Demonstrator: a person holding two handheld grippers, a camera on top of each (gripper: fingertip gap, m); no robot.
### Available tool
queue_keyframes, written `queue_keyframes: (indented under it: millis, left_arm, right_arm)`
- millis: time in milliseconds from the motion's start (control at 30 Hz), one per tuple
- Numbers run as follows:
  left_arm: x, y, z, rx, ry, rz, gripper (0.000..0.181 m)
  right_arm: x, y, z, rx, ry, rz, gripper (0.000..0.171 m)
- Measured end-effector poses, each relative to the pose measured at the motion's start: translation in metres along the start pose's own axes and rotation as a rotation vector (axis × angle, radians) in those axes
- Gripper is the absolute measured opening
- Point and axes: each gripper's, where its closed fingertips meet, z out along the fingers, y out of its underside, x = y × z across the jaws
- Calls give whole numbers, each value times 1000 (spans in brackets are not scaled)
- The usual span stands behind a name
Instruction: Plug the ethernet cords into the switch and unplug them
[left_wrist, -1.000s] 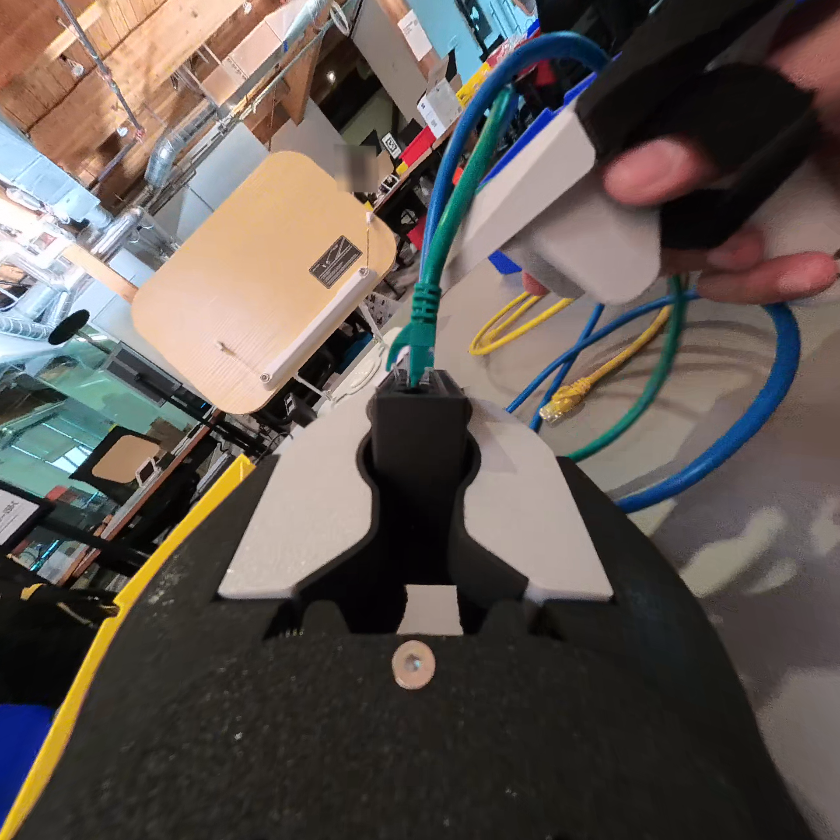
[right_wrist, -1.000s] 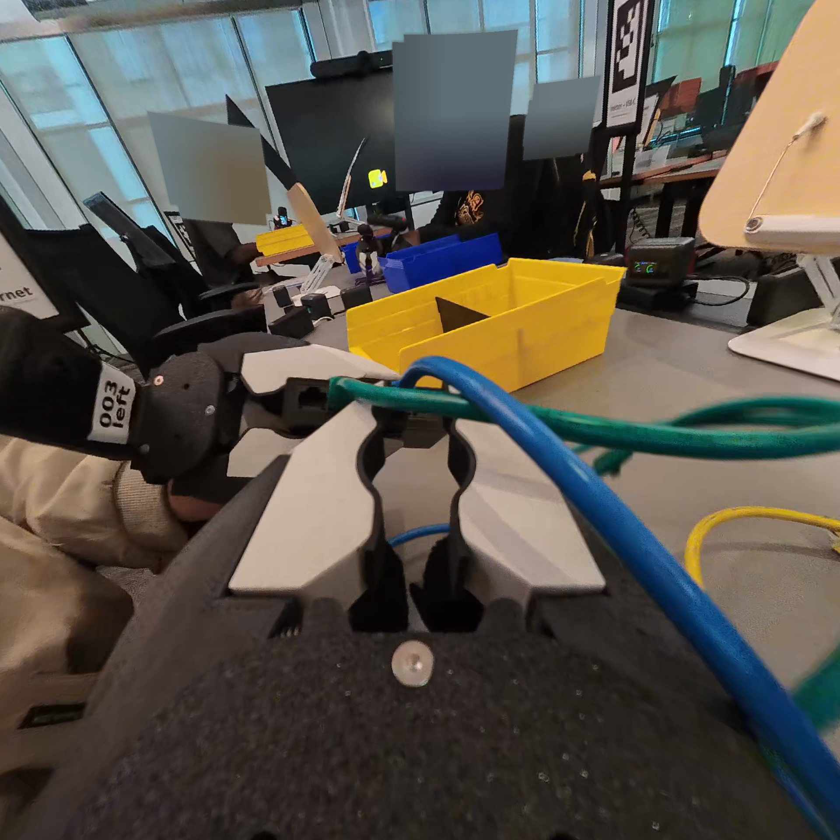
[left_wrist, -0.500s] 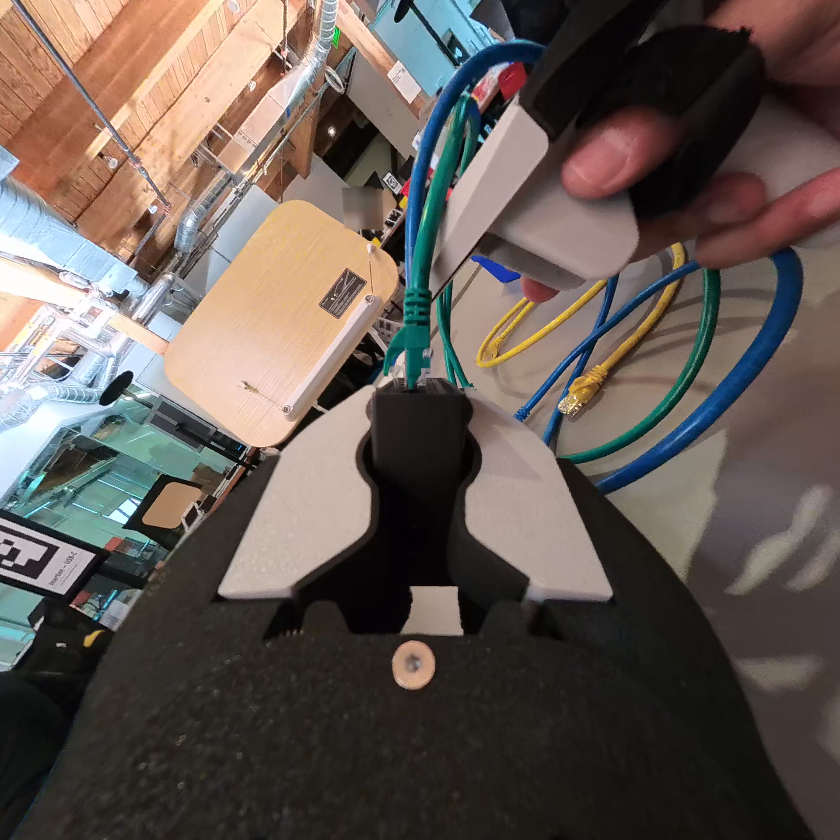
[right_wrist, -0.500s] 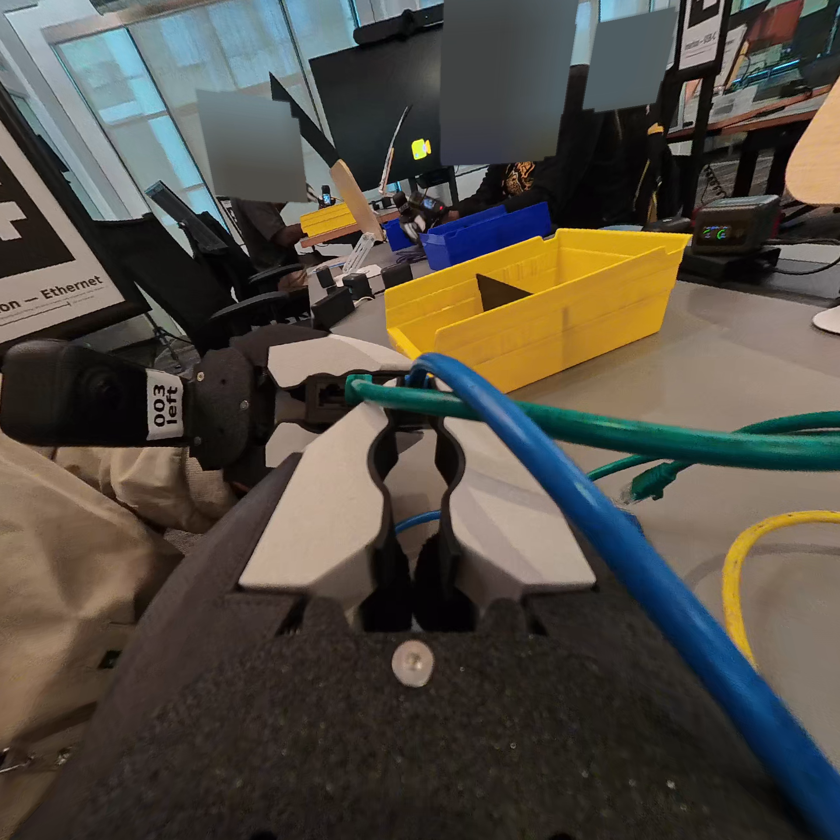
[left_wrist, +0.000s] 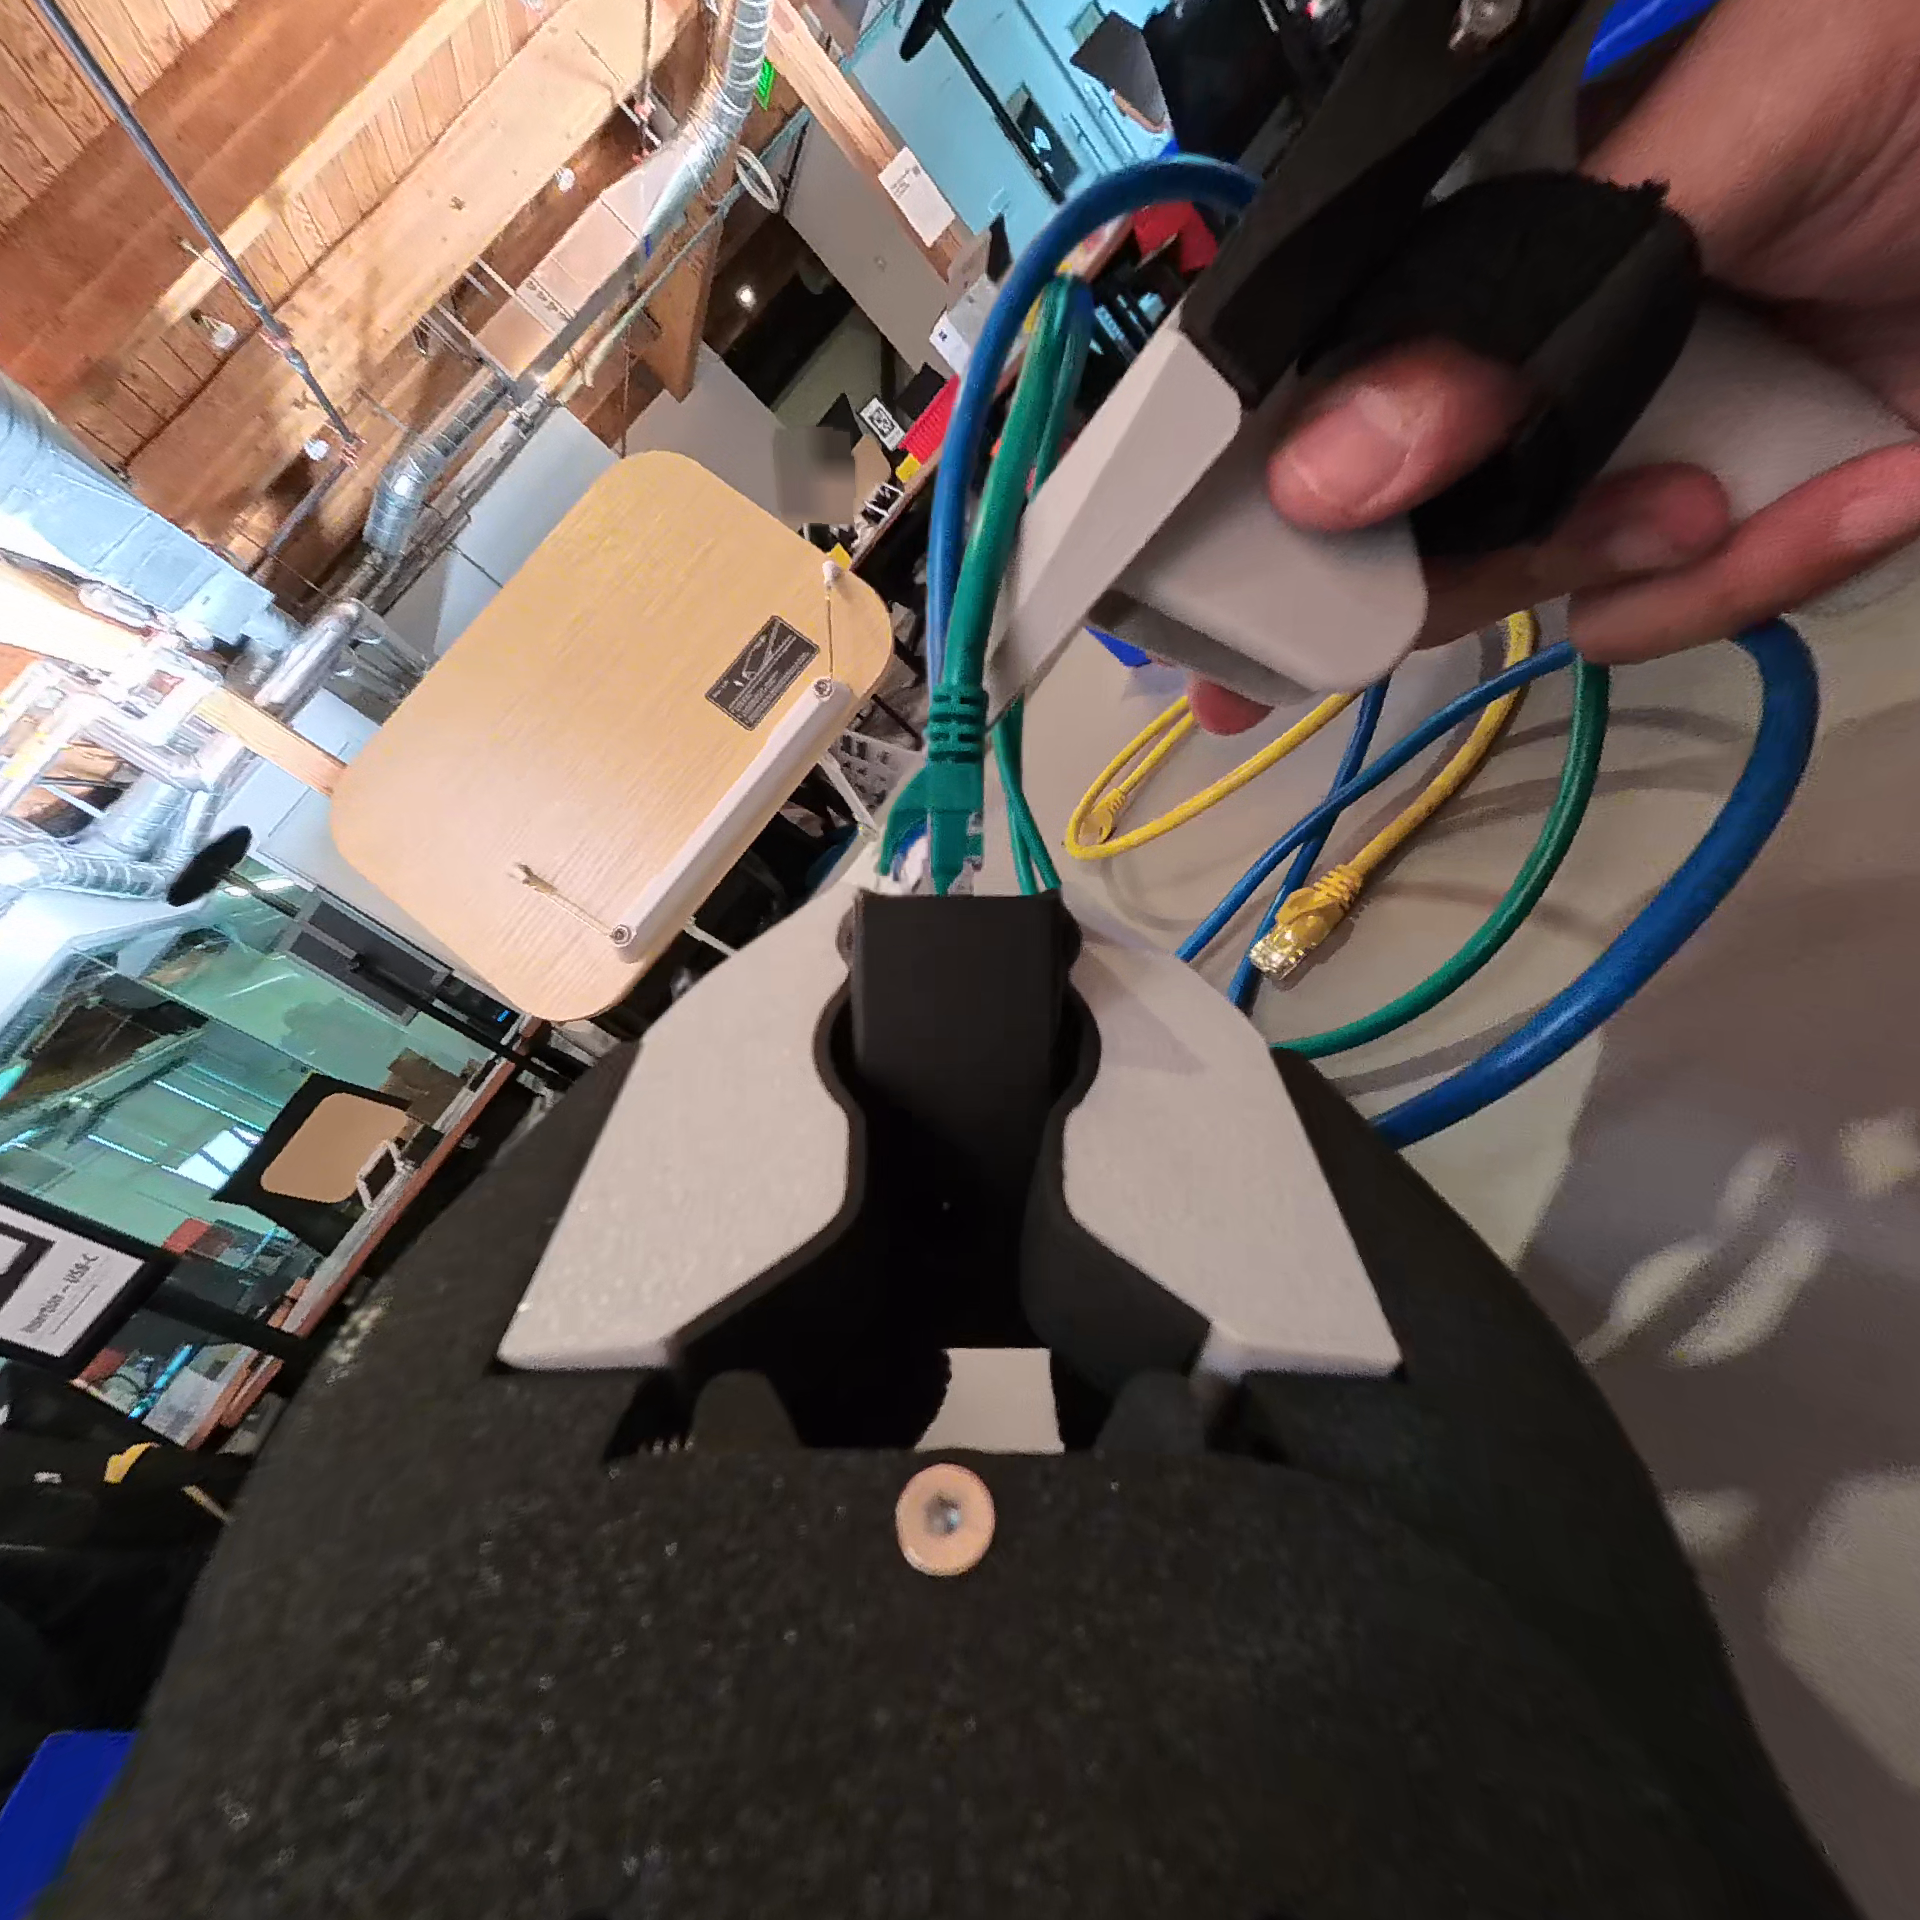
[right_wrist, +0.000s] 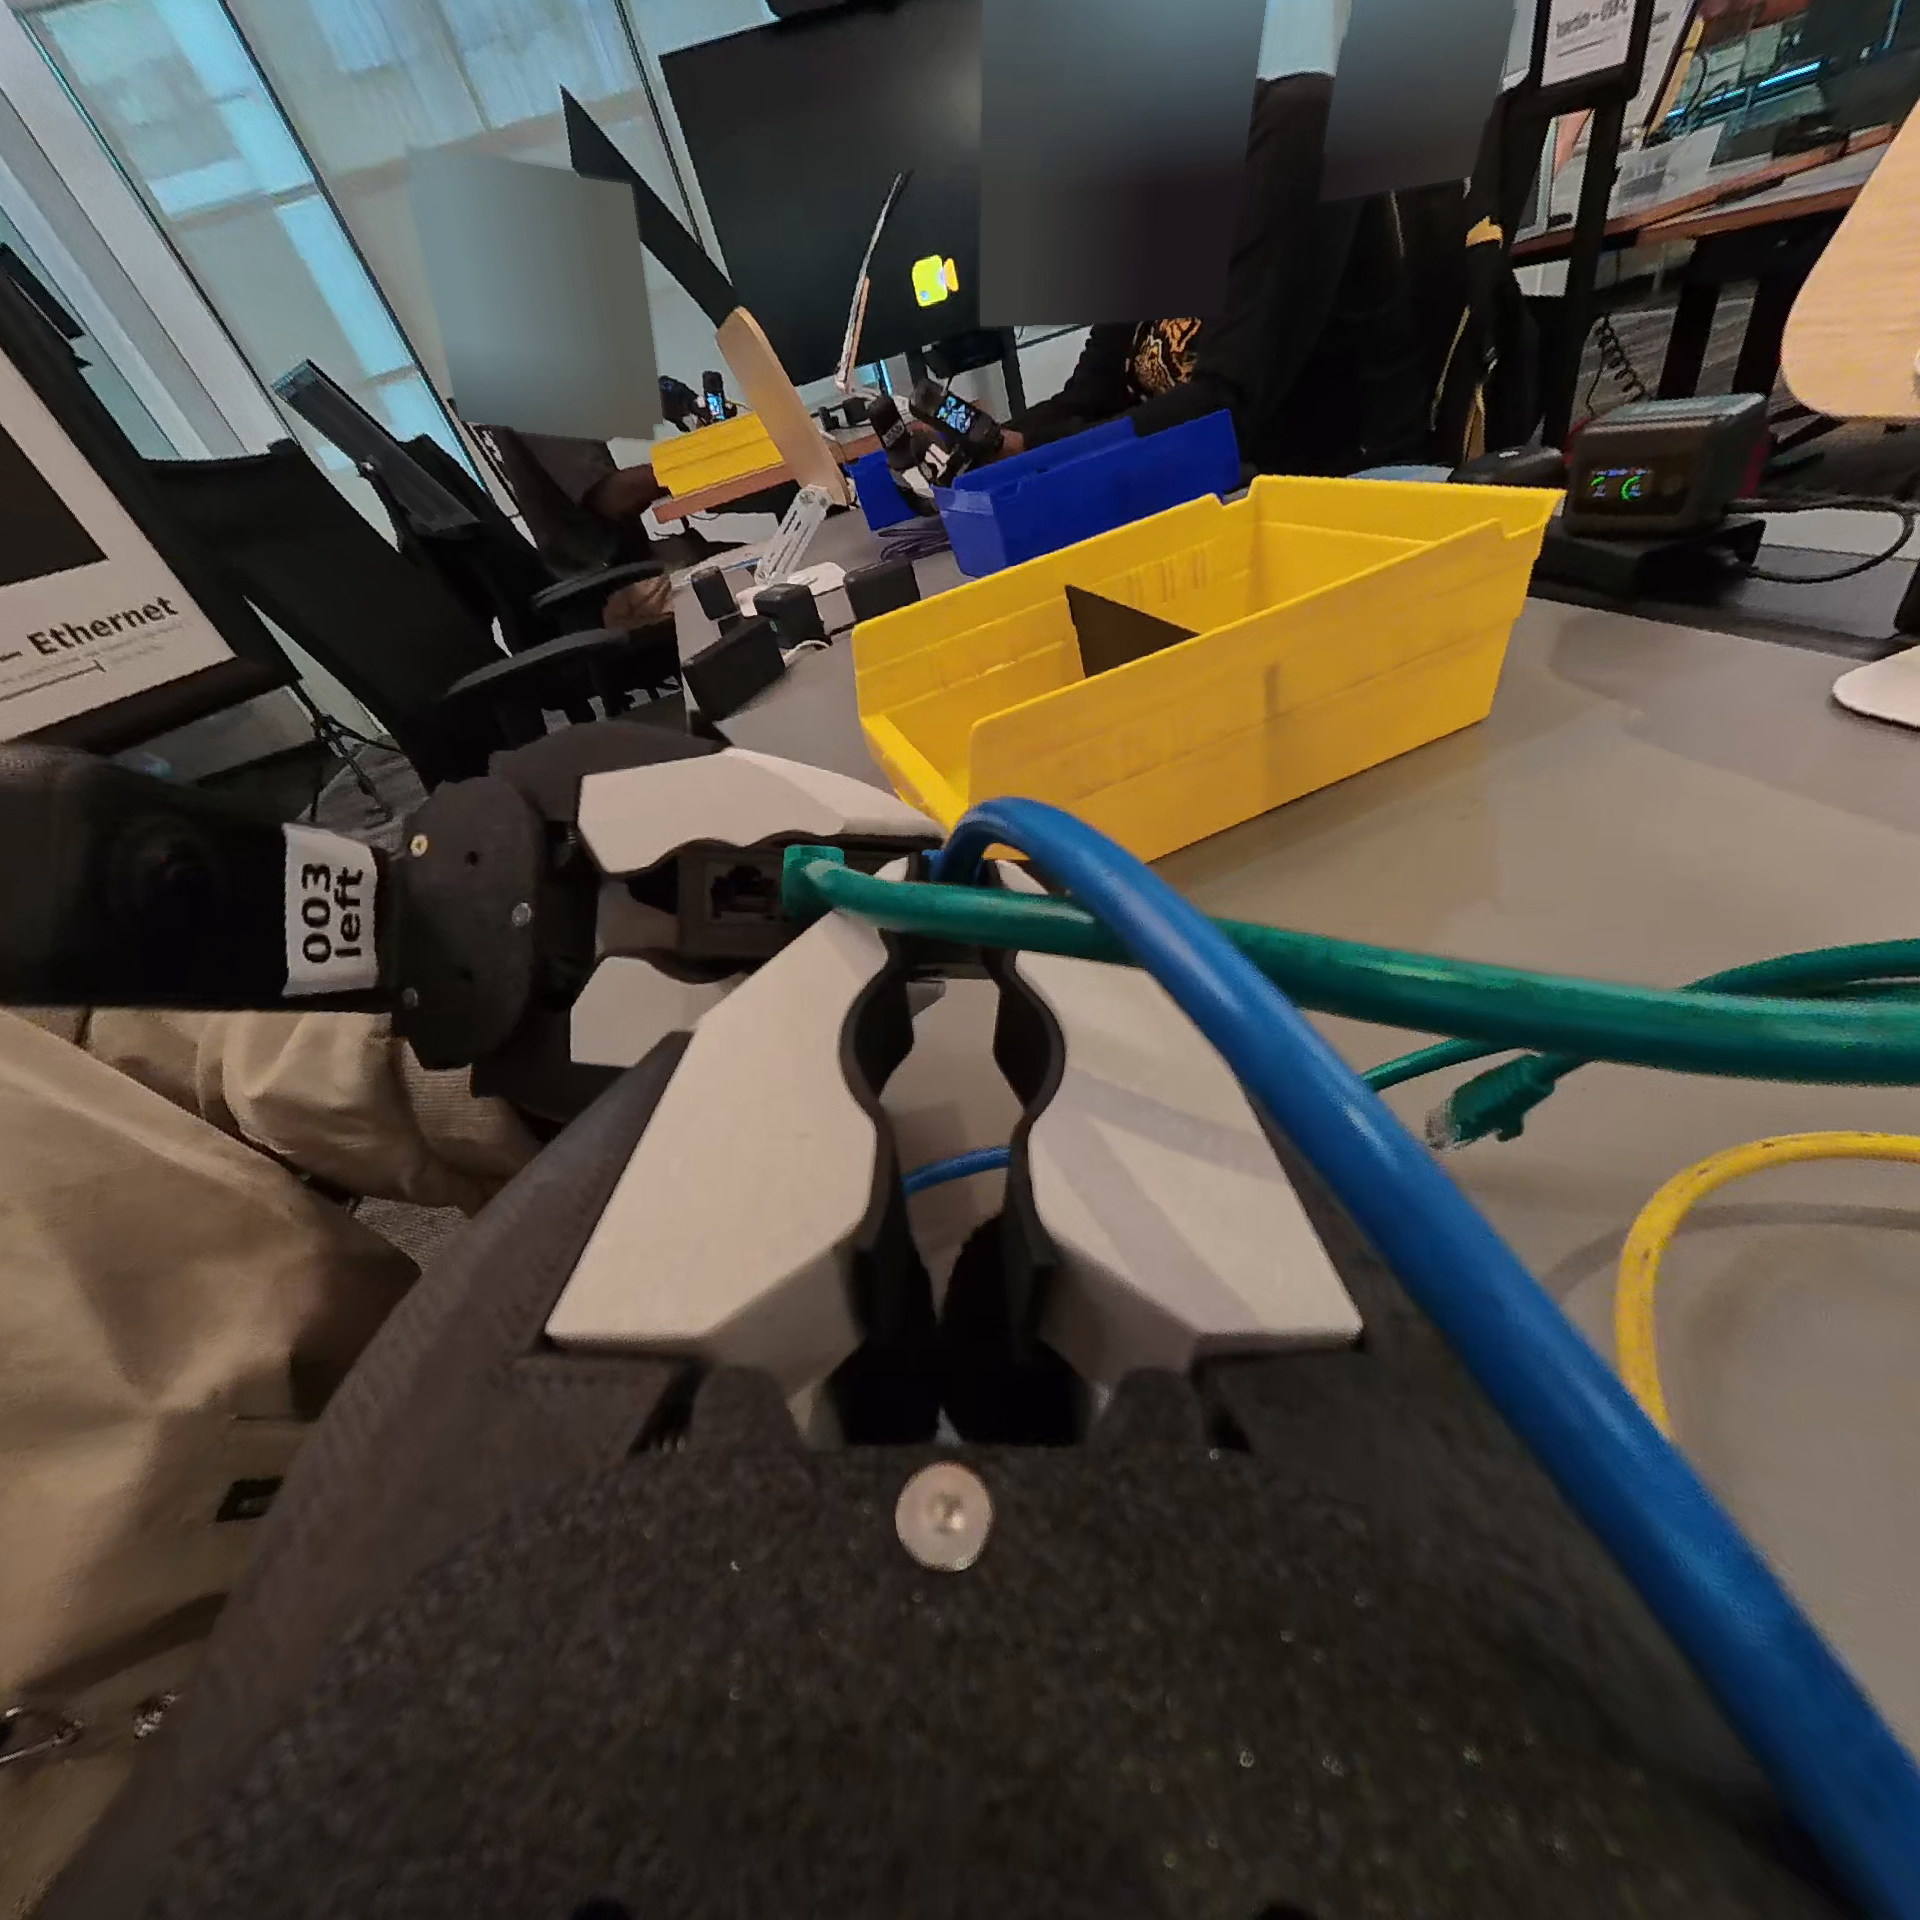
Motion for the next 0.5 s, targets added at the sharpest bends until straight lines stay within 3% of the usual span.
queue_keyframes:
  millis: [133,233,333,500]
  left_arm:
    - [-5,9,6,-28,5,-7,30]
    - [-3,10,4,-27,22,-18,29]
    - [2,2,3,10,43,-2,30]
    - [7,2,2,-2,49,-4,30]
  right_arm:
    - [10,-1,7,-42,48,14,10]
    - [7,3,3,-82,-9,77,10]
    - [5,12,2,-152,-51,97,28]
    - [2,12,3,-161,-11,5,12]
